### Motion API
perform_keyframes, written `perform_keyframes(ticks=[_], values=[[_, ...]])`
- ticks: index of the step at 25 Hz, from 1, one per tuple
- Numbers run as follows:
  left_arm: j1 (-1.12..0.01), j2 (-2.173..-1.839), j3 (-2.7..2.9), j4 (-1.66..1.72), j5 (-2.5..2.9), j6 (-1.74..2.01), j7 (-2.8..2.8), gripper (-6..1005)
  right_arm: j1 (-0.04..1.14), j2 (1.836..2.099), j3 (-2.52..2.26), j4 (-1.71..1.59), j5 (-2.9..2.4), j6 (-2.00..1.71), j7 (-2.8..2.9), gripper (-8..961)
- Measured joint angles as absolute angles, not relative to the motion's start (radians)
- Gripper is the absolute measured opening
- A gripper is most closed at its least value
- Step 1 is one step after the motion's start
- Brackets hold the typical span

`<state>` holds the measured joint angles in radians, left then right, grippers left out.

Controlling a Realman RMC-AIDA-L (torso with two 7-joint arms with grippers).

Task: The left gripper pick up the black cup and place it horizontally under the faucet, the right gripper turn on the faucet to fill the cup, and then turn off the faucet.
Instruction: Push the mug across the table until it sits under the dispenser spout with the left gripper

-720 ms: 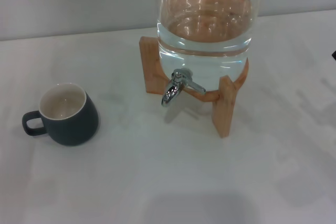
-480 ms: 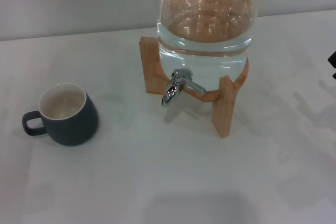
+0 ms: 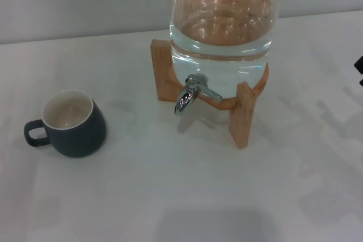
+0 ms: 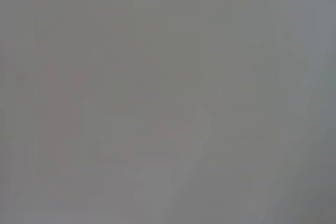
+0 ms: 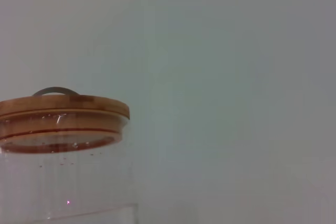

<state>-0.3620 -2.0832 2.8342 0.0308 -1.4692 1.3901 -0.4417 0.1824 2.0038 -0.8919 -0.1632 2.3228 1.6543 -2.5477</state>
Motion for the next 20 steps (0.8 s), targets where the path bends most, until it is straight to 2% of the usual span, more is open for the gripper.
perform_keyframes(ticks=[12, 20], values=[[-0.316, -2.076, 2.840, -0.025, -1.261, 1.427, -0.609, 855, 0.168, 1.983, -0.882, -0.178, 2.318, 1.661, -2.544, 795], [-0.282, -2.081, 2.839, -0.070, -1.072, 1.431, -0.615, 850, 0.180, 1.993, -0.853, -0.220, 2.319, 1.653, -2.541, 794]])
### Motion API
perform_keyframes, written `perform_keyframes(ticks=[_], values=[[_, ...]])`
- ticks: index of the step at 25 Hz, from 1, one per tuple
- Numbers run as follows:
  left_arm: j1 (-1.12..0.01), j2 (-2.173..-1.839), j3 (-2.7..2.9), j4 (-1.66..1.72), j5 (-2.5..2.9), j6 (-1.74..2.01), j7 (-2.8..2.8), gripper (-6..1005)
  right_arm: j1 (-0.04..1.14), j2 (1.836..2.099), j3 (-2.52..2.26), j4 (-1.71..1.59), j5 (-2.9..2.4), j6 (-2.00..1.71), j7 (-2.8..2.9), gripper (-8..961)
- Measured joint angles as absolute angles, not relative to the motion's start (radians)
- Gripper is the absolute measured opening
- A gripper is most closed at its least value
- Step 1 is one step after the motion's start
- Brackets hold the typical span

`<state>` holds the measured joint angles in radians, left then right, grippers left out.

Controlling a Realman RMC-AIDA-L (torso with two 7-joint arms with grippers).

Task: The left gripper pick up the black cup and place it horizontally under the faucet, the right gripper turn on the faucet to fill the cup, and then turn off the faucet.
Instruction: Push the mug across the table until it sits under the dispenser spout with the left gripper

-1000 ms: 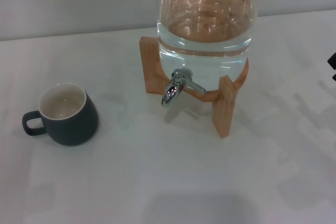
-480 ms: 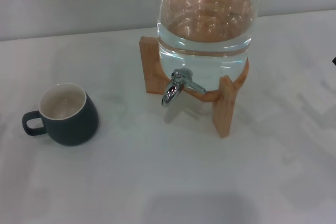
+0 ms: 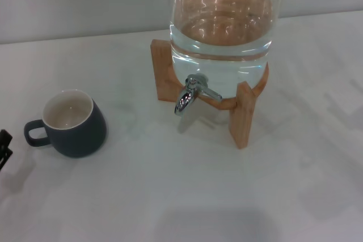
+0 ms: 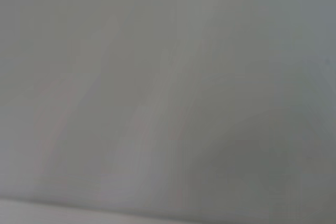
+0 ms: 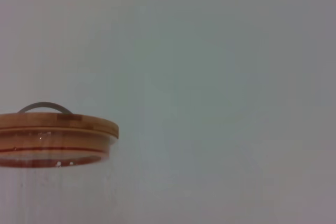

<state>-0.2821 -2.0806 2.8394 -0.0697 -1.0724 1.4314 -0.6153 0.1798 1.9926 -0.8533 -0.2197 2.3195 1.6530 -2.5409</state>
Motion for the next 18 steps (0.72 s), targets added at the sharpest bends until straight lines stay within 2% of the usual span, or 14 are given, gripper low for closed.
perform_keyframes(ticks=[6, 18], values=[[-0.248, -2.086, 2.839, -0.049, -1.068, 1.410, -0.568, 846, 0.190, 1.990, -0.852, -0.235, 2.321, 1.650, -2.527, 794], [-0.280, -2.085, 2.839, 0.019, -1.062, 1.287, -0.484, 839, 0.185, 2.002, -0.853, -0.273, 2.321, 1.660, -2.524, 794]])
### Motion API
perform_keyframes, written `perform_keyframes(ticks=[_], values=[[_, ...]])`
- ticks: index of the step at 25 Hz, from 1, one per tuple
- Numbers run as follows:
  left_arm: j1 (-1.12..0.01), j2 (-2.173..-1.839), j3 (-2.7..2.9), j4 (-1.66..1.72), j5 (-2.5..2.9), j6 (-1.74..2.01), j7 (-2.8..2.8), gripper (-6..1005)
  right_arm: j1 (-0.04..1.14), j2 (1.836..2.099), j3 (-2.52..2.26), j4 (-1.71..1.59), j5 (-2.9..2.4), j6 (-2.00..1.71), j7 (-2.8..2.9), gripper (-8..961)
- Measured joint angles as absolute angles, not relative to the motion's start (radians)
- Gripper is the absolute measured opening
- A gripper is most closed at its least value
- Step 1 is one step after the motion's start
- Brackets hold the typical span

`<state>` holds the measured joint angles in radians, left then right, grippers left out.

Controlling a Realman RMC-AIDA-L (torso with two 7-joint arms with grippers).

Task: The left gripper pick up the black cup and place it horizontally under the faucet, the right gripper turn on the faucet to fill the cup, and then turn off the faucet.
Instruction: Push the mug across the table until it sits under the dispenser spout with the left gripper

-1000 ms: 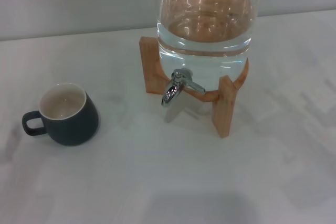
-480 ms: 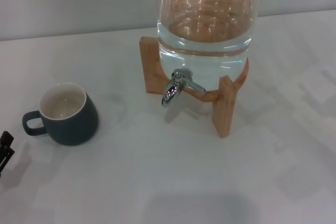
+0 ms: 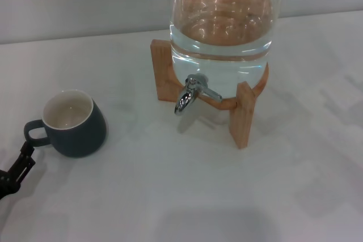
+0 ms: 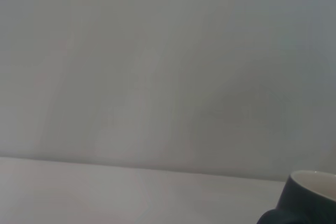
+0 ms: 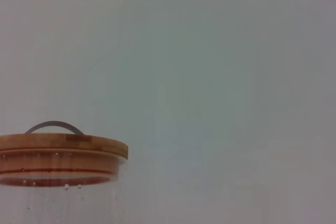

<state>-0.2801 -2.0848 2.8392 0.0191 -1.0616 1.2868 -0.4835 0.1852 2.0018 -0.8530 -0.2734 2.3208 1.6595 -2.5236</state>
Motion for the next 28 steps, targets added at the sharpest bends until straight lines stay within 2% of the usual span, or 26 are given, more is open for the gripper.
perform_keyframes(ticks=[28], values=[[-0.377, -2.085, 2.832, 0.032, -1.082, 1.152, -0.489, 820, 0.187, 2.002, -0.853, -0.270, 2.322, 1.660, -2.522, 794]])
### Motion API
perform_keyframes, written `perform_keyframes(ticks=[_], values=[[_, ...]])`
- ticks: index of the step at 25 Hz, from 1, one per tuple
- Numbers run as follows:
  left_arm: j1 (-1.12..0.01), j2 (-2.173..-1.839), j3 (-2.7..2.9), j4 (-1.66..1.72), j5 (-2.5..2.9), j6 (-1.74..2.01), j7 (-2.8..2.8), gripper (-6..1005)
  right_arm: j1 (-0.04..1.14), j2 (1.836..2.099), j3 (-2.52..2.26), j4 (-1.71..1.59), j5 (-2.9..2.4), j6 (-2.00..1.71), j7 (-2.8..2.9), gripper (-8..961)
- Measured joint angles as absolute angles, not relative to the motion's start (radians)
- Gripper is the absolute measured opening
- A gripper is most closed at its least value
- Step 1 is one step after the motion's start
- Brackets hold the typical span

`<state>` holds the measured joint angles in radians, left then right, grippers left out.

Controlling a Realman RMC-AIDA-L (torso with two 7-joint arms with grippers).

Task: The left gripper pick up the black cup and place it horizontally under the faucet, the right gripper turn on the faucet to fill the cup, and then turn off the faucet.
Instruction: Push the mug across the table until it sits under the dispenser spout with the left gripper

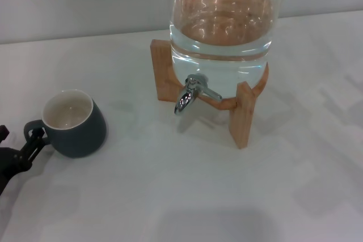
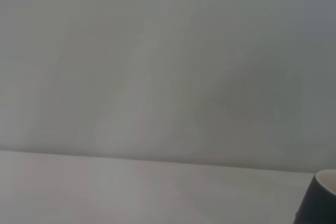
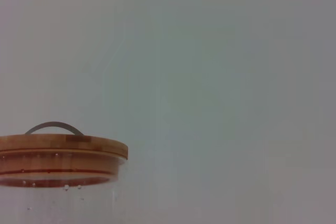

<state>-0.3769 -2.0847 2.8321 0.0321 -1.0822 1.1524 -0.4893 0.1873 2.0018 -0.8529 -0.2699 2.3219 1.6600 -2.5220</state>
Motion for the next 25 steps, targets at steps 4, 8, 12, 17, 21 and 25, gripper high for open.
perform_keyframes(ticks=[4, 8, 12, 17, 21, 25], values=[[-0.384, -2.084, 2.834, 0.032, -1.082, 1.149, -0.489, 818, 0.188, 2.002, -0.853, -0.265, 2.322, 1.657, -2.522, 794], [-0.384, -2.086, 2.832, 0.035, -1.083, 1.150, -0.489, 711, 0.189, 2.002, -0.849, -0.264, 2.323, 1.655, -2.523, 794], [-0.384, -2.087, 2.832, 0.044, -1.083, 1.154, -0.483, 559, 0.193, 2.002, -0.845, -0.262, 2.323, 1.654, -2.523, 794], [-0.390, -2.086, 2.834, 0.048, -1.081, 1.152, -0.482, 357, 0.196, 2.003, -0.845, -0.262, 2.323, 1.654, -2.523, 794], [-0.392, -2.085, 2.834, 0.047, -1.081, 1.150, -0.483, 286, 0.196, 2.004, -0.845, -0.262, 2.322, 1.654, -2.522, 794], [-0.392, -2.084, 2.833, 0.048, -1.083, 1.149, -0.485, 215, 0.196, 2.005, -0.845, -0.262, 2.322, 1.653, -2.522, 794]])
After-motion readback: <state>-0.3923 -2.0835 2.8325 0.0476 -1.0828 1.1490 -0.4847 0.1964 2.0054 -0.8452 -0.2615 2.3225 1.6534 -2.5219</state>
